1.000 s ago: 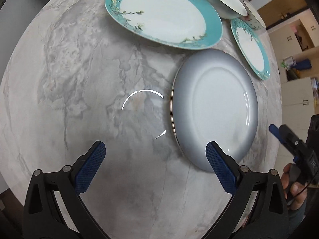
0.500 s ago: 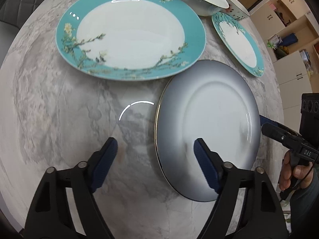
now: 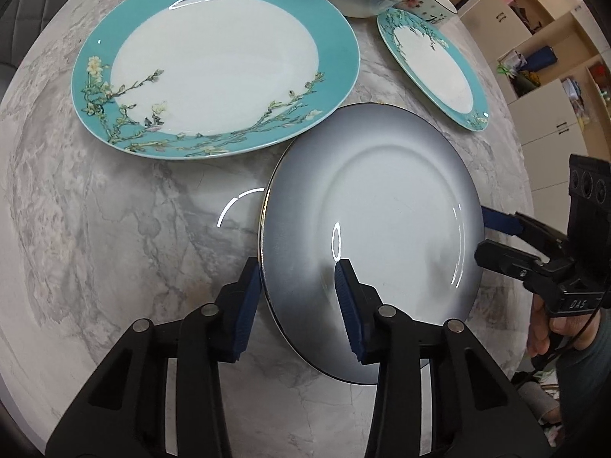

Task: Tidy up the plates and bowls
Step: 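Move the left tool to the grey-rimmed plate rim and close on it, then lift the grey-rimmed plate with the left tool and carry it aside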

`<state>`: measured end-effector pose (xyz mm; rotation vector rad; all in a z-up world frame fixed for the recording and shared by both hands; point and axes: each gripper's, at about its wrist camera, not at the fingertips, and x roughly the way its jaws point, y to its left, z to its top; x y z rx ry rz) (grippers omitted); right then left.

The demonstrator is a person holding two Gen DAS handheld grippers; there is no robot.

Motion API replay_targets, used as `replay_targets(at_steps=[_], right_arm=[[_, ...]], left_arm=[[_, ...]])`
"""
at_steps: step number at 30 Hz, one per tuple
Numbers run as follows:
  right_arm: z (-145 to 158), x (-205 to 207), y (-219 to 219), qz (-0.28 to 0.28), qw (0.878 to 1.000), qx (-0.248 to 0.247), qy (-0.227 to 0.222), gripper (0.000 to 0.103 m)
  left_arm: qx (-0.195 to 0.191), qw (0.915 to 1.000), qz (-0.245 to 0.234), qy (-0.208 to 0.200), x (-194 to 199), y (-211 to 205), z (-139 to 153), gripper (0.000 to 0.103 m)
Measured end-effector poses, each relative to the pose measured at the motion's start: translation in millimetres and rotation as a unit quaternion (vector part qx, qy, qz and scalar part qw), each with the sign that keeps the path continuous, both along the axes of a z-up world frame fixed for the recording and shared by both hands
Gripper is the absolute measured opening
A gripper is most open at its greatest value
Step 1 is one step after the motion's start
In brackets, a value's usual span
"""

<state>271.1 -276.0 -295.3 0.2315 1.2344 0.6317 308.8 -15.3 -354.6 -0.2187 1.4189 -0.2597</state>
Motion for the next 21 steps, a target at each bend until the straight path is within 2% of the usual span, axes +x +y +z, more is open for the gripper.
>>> replay_targets(at_steps=[1, 4, 7, 9, 10, 12, 21], right_arm=[[-1, 0, 1, 0.002, 1.0, 0.0, 0.003, 0.079], [1, -2, -2, 0.007, 1.0, -0.007, 0.0, 0.073], [-1, 2, -6, 0.0, 1.0, -0.013, 0.006, 0.054], [-2, 7, -12, -0.008, 0.999, -0.028, 0.016, 0.026], [-4, 8, -15, -0.011, 0.999, -0.033, 0.021, 0.022], [-6, 15, -21, -0.016, 0.999, -0.02, 0.043, 0.021], [-14, 21, -26, -0.033, 0.996, 0.007, 0.077, 0.019]], left_arm=[[-0.001, 1.0, 0.007, 0.002, 0, 3, 0, 0.031], [-0.001, 0.9999, 0.011, 0.006, -7, 12, 1, 0.026], [-0.001, 0.9999, 0.009, 0.006, -9, 16, 2, 0.026], [-0.006, 0.9998, 0.014, 0.009, -9, 19, 2, 0.025], [-0.012, 0.9997, 0.017, 0.012, -9, 21, 2, 0.024], [-0.021, 0.9994, 0.018, 0.02, -9, 26, 2, 0.023], [-0.045, 0.998, 0.023, 0.038, -8, 38, 1, 0.021]])
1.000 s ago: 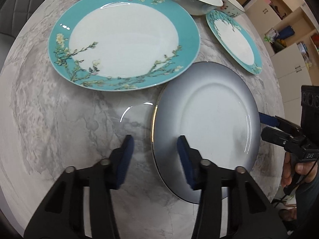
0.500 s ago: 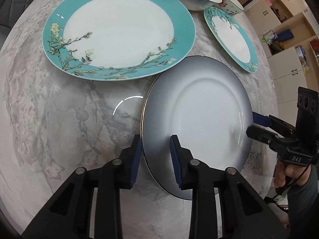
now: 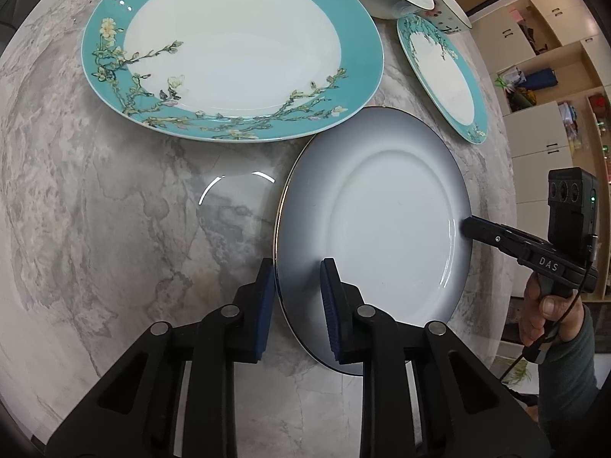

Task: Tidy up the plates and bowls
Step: 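Lift the grey-rimmed plate with the left tool and carry it aside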

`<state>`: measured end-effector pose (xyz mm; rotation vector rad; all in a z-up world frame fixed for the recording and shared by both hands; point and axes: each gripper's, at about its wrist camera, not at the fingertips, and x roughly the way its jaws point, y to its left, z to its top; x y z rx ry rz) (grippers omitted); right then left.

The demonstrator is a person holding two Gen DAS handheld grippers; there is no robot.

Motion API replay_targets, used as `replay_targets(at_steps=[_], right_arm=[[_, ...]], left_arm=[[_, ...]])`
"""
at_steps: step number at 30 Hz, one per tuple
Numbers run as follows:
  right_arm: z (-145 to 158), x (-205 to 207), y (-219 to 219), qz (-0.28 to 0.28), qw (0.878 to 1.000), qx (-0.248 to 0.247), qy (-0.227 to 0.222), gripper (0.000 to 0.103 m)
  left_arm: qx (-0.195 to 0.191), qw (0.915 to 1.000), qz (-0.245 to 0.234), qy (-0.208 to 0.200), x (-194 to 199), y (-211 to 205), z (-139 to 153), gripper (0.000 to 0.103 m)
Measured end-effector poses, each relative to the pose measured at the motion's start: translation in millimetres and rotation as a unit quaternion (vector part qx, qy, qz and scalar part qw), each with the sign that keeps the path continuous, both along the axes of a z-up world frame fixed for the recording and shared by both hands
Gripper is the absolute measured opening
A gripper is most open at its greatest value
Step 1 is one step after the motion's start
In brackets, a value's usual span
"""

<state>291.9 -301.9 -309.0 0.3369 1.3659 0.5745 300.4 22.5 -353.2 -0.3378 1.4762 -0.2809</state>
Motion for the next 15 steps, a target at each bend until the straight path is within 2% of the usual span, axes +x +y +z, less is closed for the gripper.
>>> replay_targets(at_steps=[5, 9, 15], right_arm=[[-1, 0, -4, -0.008, 1.0, 0.004, 0.006, 0.018], [-1, -2, -2, -0.009, 1.0, 0.003, 0.009, 0.018], [-1, -4, -7, -0.014, 1.0, 0.007, 0.013, 0.018]], left_arm=[[-0.043, 0.9985, 0.032, 0.015, -2, 14, -5, 0.017], [-0.034, 0.999, 0.023, 0.015, -6, 13, -3, 0.017], [-0.058, 0.9975, 0.034, 0.022, -15, 16, -6, 0.015]])
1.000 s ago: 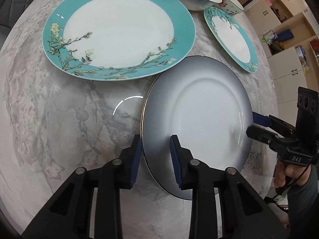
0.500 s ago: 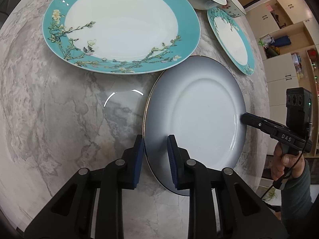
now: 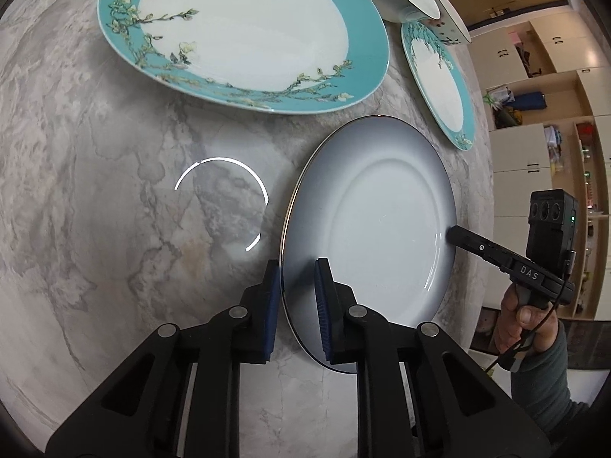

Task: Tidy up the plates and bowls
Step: 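Lift the grey-rimmed plate with the left tool and carry it aside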

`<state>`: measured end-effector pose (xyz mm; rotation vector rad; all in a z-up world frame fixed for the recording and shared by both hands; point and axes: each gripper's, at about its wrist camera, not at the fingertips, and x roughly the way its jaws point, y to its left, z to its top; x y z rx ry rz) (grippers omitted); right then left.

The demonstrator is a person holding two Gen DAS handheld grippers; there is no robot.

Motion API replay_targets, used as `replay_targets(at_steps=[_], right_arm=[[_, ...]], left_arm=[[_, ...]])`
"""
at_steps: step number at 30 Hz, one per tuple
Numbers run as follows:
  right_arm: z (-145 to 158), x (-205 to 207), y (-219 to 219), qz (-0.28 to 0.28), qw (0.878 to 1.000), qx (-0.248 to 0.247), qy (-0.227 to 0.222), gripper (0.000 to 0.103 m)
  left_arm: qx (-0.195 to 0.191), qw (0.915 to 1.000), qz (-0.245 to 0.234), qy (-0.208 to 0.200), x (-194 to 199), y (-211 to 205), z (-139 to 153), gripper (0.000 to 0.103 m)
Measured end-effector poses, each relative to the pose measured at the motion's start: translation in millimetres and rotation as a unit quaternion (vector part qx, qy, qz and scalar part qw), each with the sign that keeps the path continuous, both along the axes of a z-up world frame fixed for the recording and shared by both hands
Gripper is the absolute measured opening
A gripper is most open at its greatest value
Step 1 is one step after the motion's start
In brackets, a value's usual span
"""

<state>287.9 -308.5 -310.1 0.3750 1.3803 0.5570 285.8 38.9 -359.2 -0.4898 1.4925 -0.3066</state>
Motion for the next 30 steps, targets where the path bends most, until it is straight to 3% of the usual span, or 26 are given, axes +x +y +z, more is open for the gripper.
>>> replay_targets(at_steps=[8, 18, 25, 30], right_arm=[[17, -15, -1, -0.001, 1.0, 0.006, -0.008, 0.018], [36, -61, 19, -0.001, 1.0, 0.007, -0.009, 0.018], [29, -96, 28, -0.016, 1.0, 0.001, 0.001, 0.017], [11, -109, 26, -0.035, 0.999, -0.013, 0.007, 0.018]], left_arm=[[0.005, 0.9998, -0.009, -0.016, -19, 4, 34, 0.015], [0.017, 0.9995, -0.012, -0.025, -77, 23, 61, 0.015], [0.016, 0.9995, -0.021, -0.02, -114, 35, 54, 0.015], [0.021, 0.999, -0.033, -0.019, -117, 31, 34, 0.015]])
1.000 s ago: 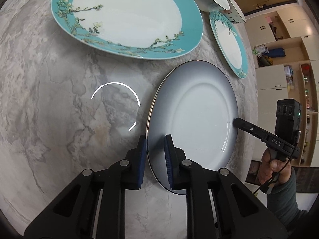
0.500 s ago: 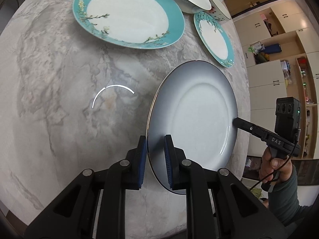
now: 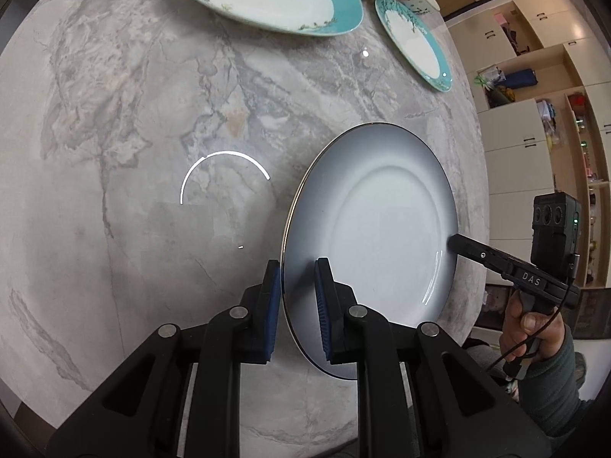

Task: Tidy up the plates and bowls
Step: 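Lift the grey-rimmed plate with the left tool and carry it aside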

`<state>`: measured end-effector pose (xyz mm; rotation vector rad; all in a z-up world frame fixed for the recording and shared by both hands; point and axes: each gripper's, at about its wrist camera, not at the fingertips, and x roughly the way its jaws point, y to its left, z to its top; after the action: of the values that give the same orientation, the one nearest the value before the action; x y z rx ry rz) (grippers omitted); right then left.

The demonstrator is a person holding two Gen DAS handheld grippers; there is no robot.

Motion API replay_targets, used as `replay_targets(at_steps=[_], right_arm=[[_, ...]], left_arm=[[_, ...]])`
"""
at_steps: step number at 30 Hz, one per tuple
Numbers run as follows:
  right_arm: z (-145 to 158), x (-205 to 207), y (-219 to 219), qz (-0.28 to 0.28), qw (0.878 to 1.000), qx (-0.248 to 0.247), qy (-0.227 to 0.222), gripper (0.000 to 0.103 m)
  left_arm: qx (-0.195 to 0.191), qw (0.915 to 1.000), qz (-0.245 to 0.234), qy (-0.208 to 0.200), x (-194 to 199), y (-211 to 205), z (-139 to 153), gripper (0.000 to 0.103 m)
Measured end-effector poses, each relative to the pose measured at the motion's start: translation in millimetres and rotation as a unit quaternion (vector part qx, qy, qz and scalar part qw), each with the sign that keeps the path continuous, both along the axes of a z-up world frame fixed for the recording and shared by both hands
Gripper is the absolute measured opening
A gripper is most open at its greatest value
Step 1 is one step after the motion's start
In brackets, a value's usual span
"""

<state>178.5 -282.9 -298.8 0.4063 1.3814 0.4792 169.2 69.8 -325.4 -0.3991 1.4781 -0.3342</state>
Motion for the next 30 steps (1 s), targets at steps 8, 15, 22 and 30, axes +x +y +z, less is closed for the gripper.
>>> replay_targets(at_steps=[8, 15, 22, 30], right_arm=[[-23, -6, 4, -0.02, 1.0, -0.016, 0.004, 0.02], [-19, -12, 7, -0.019, 1.0, -0.022, -0.009, 0.023], [6, -24, -4, -0.055, 0.997, -0.01, -0.045, 0.045], [65, -26, -57, -0.184, 0.974, 0.051, -0.118, 0.085]], left_arm=[[0.01, 0.9998, -0.015, 0.004, -4, -2, -18, 0.016], [0.001, 0.9999, -0.013, -0.001, -1, -6, -22, 0.017], [-0.003, 0.9988, 0.032, -0.036, -13, 19, 8, 0.035], [-0.072, 0.9889, 0.026, -0.127, 15, -3, 76, 0.057]])
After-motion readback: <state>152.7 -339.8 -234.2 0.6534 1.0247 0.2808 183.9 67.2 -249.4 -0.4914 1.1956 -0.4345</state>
